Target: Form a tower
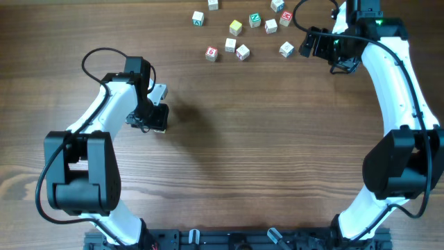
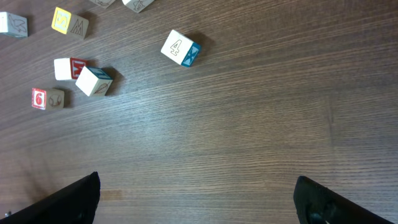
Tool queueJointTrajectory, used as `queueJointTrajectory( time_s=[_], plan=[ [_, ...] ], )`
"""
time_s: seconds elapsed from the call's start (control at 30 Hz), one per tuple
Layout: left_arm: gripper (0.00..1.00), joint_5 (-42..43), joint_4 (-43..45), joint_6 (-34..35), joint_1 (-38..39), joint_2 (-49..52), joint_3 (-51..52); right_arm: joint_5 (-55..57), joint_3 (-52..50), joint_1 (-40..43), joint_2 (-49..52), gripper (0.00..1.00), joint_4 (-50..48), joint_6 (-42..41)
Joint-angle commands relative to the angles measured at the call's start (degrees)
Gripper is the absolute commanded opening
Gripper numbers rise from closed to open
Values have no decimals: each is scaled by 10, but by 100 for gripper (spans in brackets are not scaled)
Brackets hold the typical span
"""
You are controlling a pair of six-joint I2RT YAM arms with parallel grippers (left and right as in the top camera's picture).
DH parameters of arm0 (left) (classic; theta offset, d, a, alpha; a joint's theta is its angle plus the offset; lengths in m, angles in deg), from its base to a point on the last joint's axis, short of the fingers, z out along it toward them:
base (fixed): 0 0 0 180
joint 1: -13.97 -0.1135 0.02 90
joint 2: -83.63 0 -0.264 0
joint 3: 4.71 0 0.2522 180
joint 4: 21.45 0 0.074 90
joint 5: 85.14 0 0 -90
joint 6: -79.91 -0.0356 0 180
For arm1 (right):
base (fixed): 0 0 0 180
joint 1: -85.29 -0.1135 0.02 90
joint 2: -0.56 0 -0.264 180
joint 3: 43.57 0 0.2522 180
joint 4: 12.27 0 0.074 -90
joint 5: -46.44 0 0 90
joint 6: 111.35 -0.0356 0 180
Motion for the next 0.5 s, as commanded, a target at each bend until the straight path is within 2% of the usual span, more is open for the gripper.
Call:
queueJointTrajectory(
  time_s=[0.0,0.33,0.47],
  plan=[
    [48,-4,-1,-5,-1,7,3,10,1,-3,8,100,-2,0],
    [35,-4,-1,-5,-1,7,3,10,1,-3,8,100,-3,0],
    [34,-4,-1,-5,-1,7,3,10,1,-3,8,100,-3,0]
  ],
)
